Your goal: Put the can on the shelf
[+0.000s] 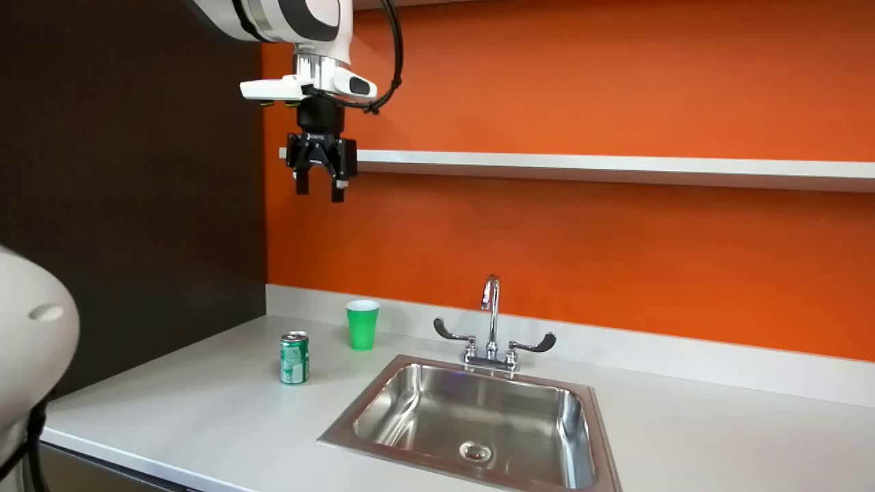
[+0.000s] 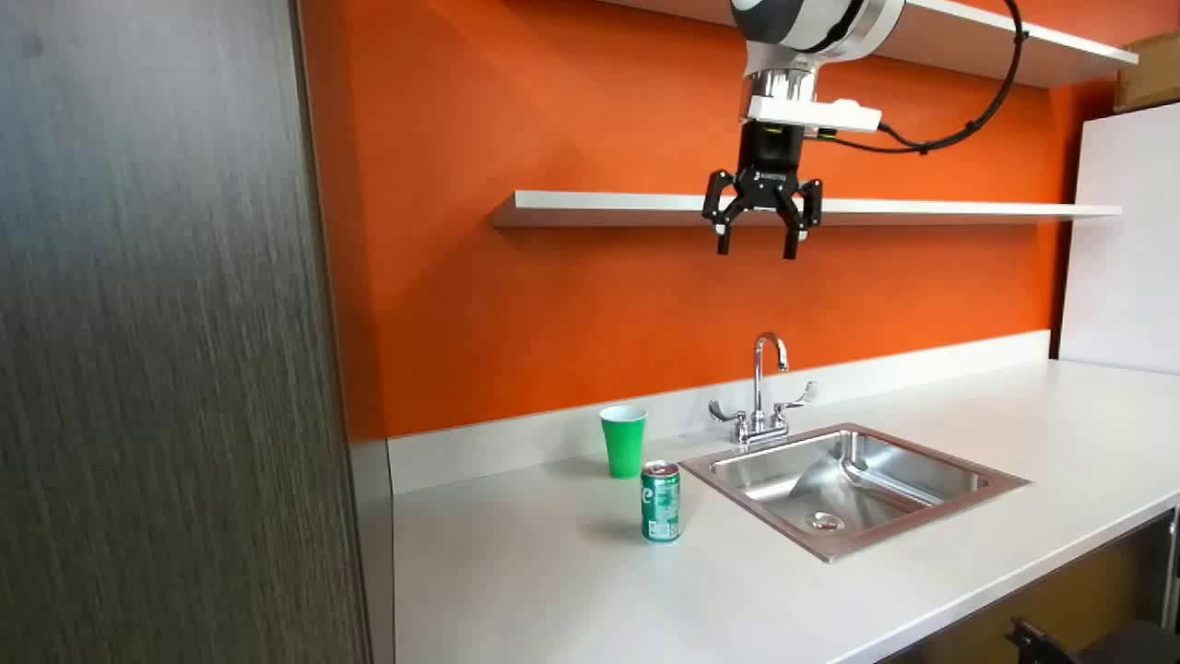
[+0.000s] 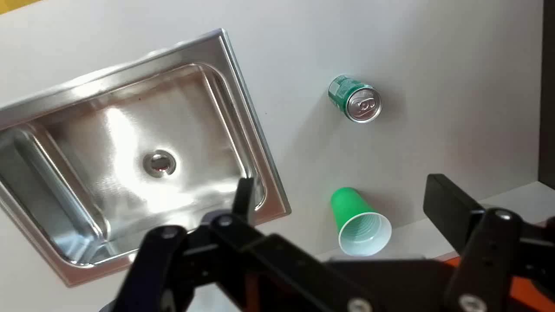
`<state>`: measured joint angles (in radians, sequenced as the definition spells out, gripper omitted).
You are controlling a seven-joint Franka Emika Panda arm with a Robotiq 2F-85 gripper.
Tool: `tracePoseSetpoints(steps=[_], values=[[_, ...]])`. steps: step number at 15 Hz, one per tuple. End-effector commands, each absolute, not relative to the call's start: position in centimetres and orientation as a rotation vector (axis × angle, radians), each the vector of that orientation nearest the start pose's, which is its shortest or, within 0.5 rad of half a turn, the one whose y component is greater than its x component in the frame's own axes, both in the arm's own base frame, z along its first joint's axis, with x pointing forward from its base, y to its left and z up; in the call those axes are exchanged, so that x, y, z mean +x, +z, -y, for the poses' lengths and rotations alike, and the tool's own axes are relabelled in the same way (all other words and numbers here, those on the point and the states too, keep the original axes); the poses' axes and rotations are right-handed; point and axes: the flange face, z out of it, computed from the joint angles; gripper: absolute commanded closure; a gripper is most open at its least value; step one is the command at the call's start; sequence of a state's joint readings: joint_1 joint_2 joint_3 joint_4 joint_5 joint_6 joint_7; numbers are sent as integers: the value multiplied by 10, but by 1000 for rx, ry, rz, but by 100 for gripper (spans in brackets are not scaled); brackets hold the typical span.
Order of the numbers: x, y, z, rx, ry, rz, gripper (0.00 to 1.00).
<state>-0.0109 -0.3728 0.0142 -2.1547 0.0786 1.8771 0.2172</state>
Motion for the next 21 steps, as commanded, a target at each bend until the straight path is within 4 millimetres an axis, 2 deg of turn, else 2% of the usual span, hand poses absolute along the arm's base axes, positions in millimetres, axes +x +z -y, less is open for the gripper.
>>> tracePoseSetpoints(steps=[1,5,9,16,21], values=[[453,560,-8,-3037,-132,-358,0],[451,560,-11,-3041,-146,-345,0],[436,556,-24,-3039,-173,-337,0],[409,533,-55,-3063,-122,-318,0],[412,509,-87,-3086,-79,-265,0]])
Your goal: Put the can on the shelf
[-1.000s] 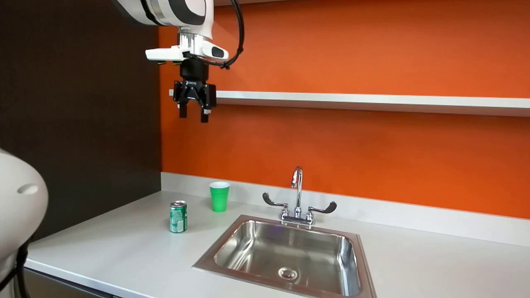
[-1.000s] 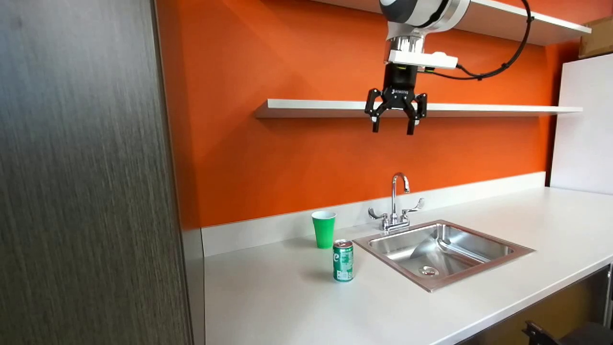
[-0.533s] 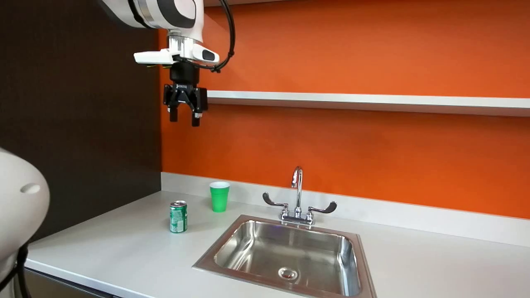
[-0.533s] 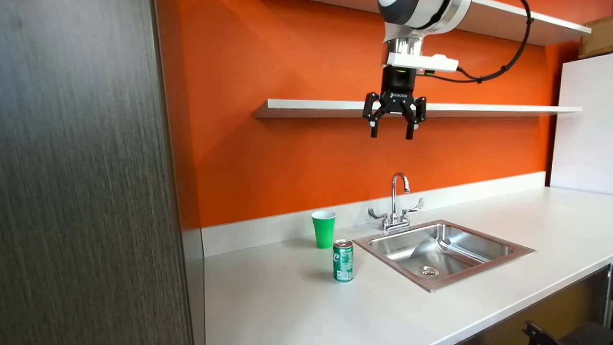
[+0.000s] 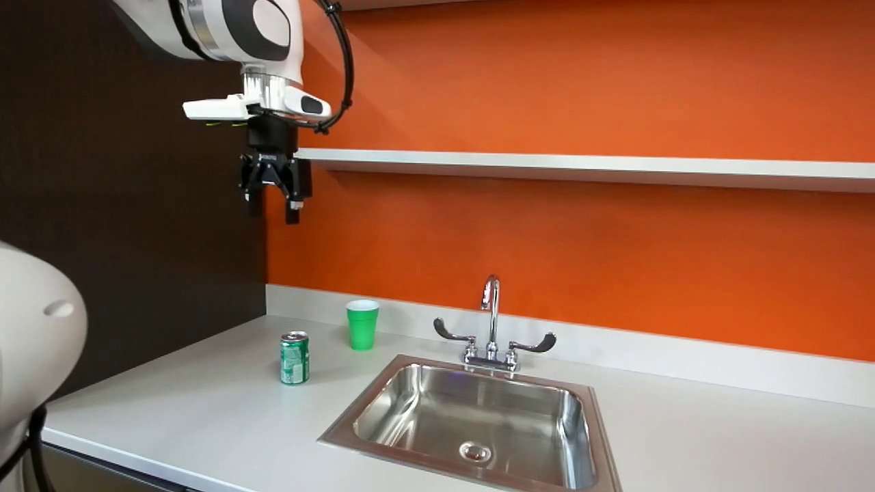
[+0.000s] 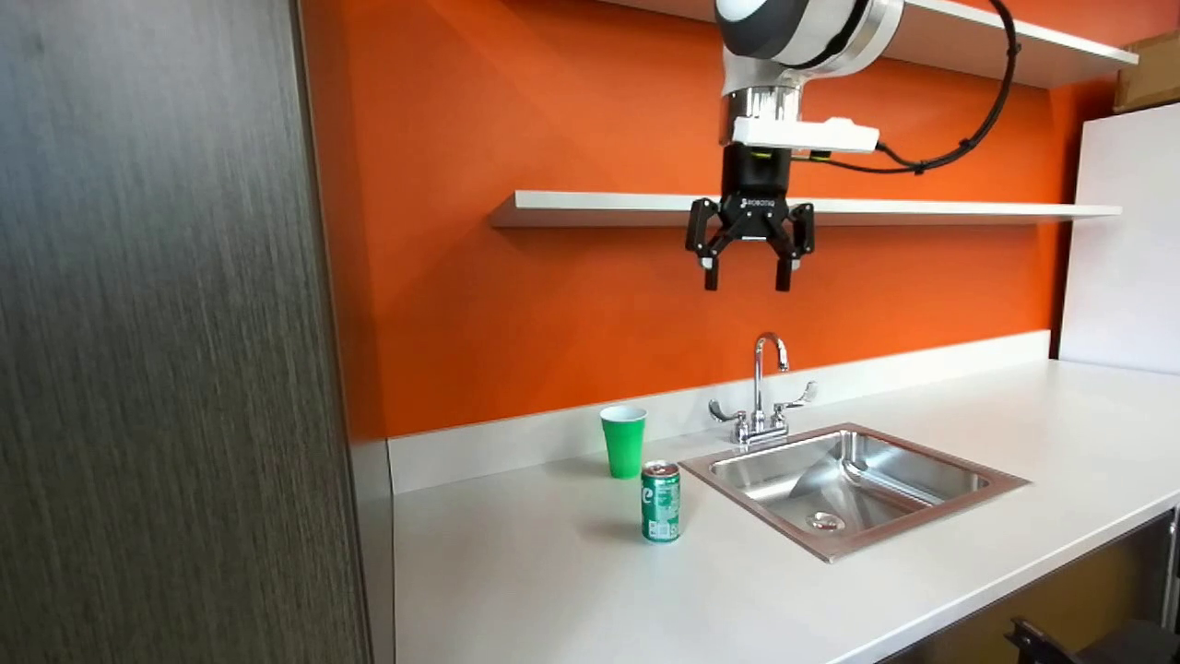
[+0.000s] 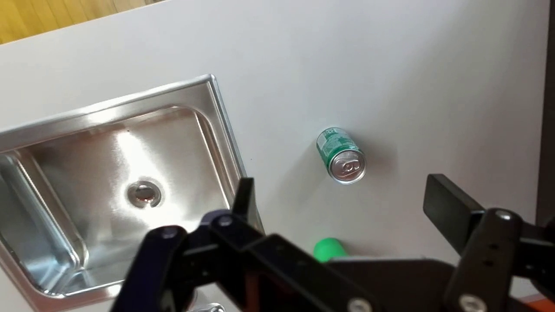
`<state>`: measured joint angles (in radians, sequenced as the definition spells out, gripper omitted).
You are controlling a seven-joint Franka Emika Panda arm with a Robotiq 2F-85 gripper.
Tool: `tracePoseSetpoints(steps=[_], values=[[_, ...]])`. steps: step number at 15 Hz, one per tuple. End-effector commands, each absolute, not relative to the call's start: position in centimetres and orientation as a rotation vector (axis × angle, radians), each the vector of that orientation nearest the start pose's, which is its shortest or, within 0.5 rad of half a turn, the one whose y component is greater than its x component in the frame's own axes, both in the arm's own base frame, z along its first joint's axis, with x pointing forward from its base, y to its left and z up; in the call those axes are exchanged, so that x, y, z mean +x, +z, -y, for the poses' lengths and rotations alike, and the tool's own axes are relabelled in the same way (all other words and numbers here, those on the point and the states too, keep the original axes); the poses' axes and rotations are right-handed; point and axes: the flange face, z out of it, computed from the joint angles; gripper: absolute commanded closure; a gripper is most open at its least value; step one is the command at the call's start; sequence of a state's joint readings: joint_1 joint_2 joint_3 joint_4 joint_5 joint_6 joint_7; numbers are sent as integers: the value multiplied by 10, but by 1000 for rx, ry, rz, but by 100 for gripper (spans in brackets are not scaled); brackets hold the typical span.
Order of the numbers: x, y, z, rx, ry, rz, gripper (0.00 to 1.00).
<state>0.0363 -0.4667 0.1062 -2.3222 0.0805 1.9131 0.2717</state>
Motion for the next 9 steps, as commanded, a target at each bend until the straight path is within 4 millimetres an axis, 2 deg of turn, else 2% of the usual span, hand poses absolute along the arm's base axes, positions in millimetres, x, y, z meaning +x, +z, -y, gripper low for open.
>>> tracePoseSetpoints(steps=[1,6,9], values=[[412,504,-93,-3093,-74,-262,0],[407,481,-113,-3104,-46,-288,0],[411,468,-118,-3079,-85,-324,0]])
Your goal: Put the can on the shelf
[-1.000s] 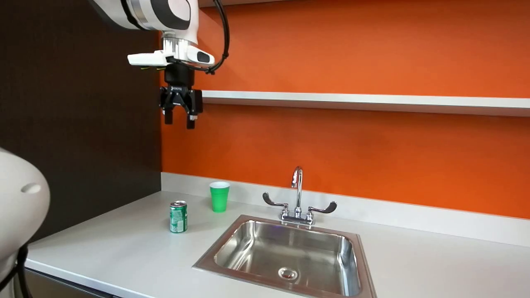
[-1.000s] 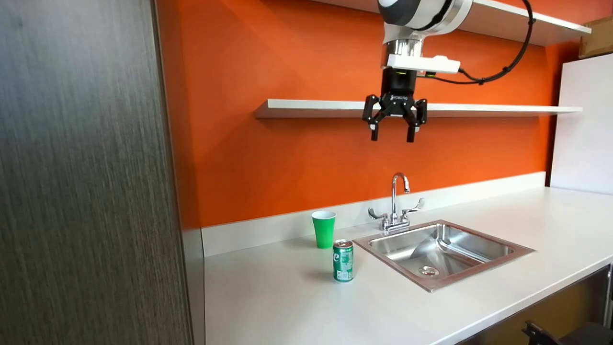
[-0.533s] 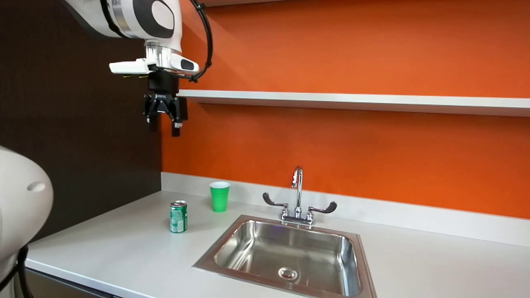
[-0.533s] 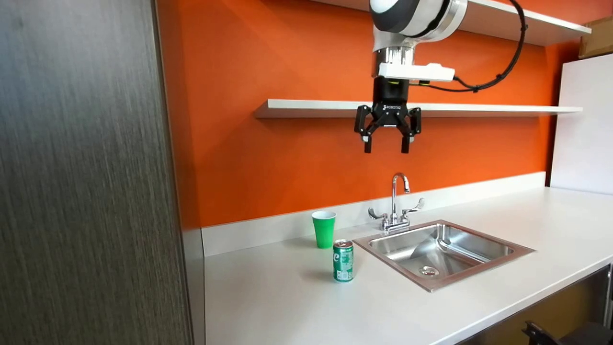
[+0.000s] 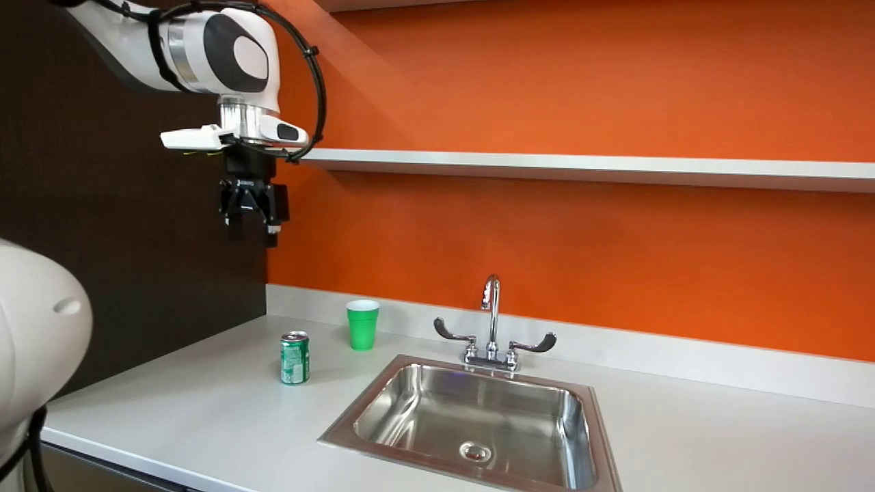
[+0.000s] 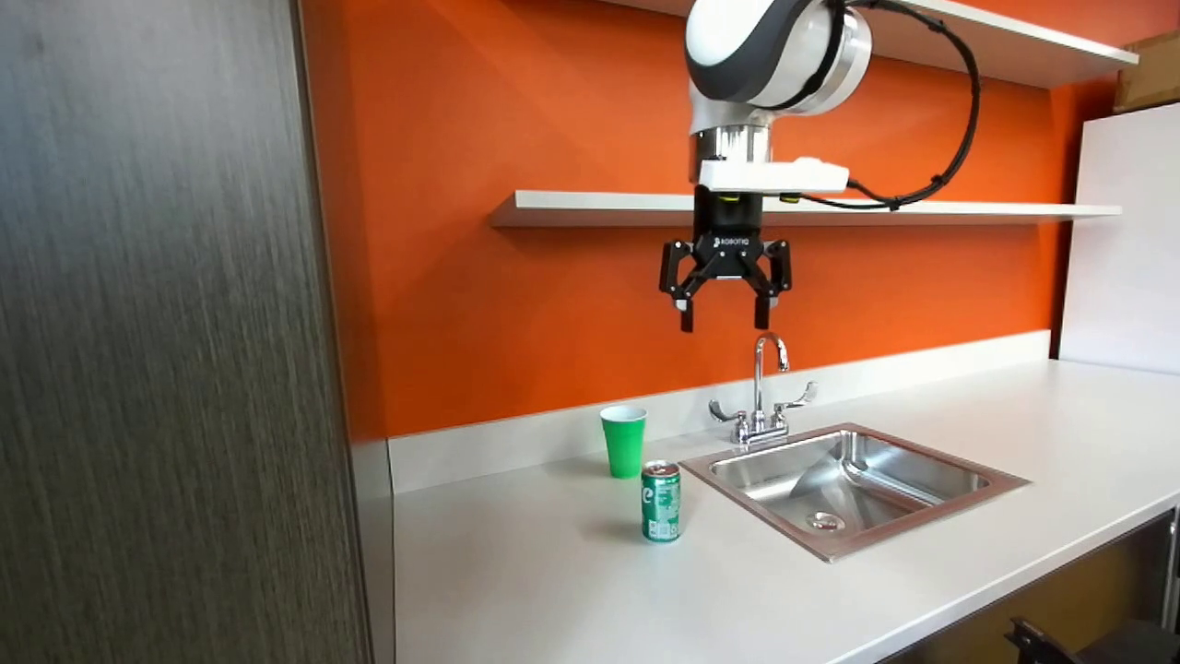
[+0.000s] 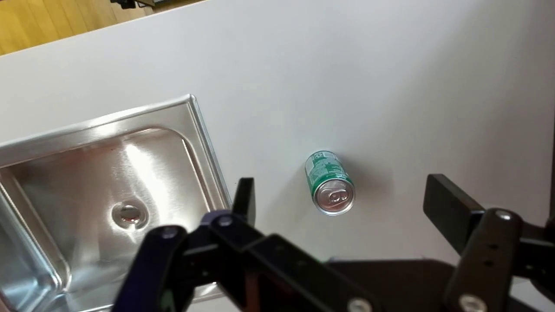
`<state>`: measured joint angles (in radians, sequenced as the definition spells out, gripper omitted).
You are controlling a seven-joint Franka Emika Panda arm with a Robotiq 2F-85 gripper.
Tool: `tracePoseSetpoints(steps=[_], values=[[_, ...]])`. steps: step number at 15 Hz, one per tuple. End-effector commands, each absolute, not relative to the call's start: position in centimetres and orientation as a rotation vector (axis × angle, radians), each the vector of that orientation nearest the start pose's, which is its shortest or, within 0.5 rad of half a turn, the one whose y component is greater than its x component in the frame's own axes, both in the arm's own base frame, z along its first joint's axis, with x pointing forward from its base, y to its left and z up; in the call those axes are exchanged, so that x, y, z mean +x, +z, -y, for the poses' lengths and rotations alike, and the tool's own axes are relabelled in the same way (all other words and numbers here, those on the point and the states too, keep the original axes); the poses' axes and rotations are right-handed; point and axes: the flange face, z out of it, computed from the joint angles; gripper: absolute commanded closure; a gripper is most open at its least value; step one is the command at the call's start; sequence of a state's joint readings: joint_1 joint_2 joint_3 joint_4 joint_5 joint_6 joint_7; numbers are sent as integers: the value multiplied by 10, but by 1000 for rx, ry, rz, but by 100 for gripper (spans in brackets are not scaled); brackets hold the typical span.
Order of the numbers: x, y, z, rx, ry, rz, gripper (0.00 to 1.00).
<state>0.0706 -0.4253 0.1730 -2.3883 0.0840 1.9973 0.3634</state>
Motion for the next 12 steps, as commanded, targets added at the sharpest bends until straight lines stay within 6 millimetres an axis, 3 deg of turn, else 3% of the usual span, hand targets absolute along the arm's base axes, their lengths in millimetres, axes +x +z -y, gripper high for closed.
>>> tracePoseSetpoints(steps=[1,12], values=[[414,464,-118,-3064,-104,-337,0],[442,400,-114,-3082,-148,-345,0]])
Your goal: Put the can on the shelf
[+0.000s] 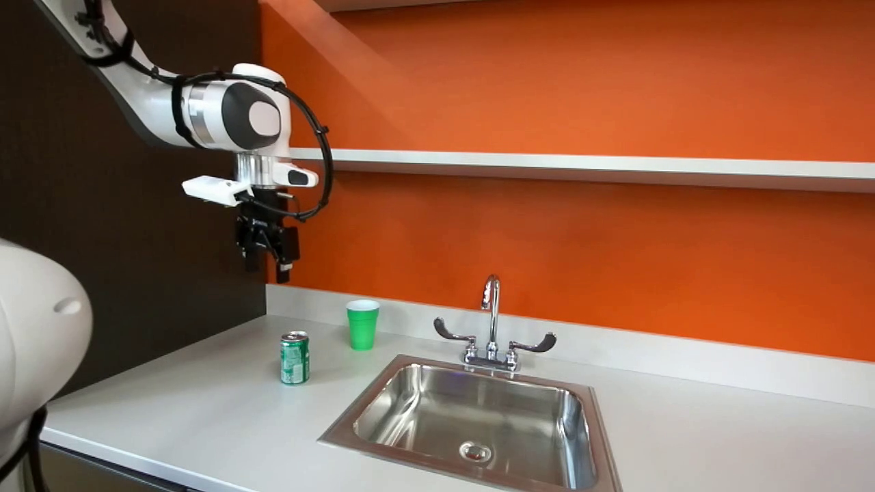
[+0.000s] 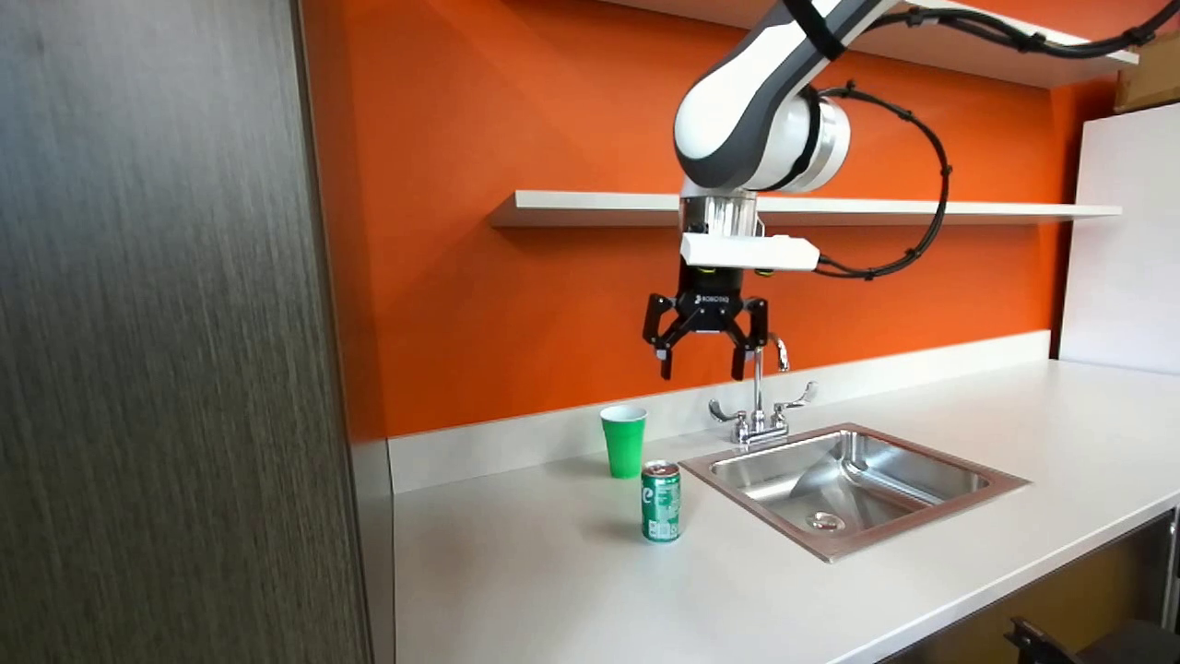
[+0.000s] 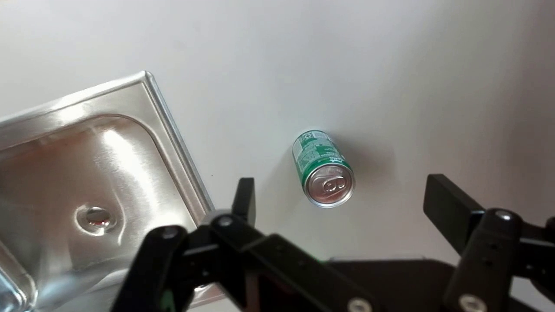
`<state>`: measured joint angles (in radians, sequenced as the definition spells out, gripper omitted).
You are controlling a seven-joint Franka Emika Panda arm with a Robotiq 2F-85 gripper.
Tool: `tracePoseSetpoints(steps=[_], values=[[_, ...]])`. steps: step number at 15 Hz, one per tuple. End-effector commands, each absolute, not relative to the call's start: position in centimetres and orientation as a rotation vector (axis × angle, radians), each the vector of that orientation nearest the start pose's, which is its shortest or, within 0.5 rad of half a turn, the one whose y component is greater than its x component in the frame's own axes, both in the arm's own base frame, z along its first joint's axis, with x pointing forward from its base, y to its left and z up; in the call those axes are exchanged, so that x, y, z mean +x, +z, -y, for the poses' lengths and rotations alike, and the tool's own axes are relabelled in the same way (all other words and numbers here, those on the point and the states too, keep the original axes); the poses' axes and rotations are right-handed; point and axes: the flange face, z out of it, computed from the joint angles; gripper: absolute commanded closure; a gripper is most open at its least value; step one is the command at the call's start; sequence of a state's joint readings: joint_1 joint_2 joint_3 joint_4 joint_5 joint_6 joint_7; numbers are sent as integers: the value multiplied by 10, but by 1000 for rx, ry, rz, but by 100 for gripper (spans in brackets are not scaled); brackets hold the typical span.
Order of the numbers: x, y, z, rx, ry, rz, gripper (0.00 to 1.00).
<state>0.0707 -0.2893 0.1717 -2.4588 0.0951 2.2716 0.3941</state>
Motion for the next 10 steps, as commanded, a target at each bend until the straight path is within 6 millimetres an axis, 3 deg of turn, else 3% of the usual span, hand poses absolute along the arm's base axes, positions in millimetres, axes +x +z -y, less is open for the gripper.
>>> tracePoseSetpoints(steps=[1,10], values=[[443,395,-115,-3087,-143,-332,0],[457,335,-121,-3131,-60,-256,0]])
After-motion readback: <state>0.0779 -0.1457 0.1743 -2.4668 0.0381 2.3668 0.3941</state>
